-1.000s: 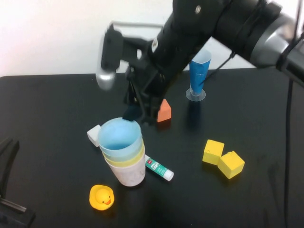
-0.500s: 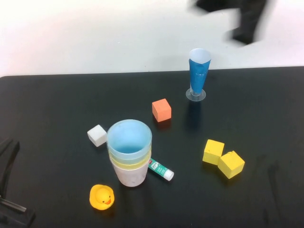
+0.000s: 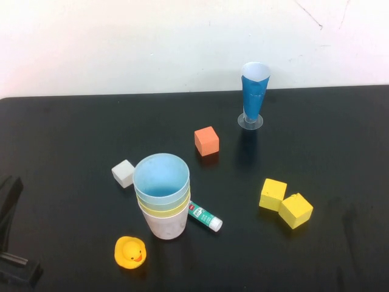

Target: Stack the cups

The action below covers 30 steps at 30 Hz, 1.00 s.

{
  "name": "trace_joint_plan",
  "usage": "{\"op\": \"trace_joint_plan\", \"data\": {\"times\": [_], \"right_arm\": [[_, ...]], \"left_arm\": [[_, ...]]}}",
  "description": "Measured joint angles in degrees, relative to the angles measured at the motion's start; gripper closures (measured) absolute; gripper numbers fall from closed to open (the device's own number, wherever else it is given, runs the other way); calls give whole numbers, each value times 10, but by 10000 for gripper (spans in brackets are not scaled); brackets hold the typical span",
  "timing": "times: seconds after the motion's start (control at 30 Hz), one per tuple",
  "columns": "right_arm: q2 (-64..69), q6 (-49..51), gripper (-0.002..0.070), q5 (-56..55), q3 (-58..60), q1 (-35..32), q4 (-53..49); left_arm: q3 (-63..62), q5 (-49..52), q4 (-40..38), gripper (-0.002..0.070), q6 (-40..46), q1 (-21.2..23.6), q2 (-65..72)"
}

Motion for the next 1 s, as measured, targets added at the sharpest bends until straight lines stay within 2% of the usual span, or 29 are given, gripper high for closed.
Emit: {"op": "trace_joint_plan", "data": {"times": [0.2, 0.43, 0.63, 0.77, 1.0], "right_arm": [[-145, 103, 677, -172, 287, 0, 0], [-256, 155, 678, -296, 493, 0, 0], [-274, 174, 678, -301, 552, 0, 38], [-274, 176, 678, -267, 553, 0, 101], [-274, 178, 678, -222, 553, 0, 120]], "left_arm": [[0, 0, 0, 673, -4, 0, 0], [0, 0, 0, 673, -25, 0, 0], [0, 0, 0, 673, -41, 0, 0], [0, 0, 0, 673, -43, 0, 0], [0, 0, 0, 673, -45, 0, -1]]}}
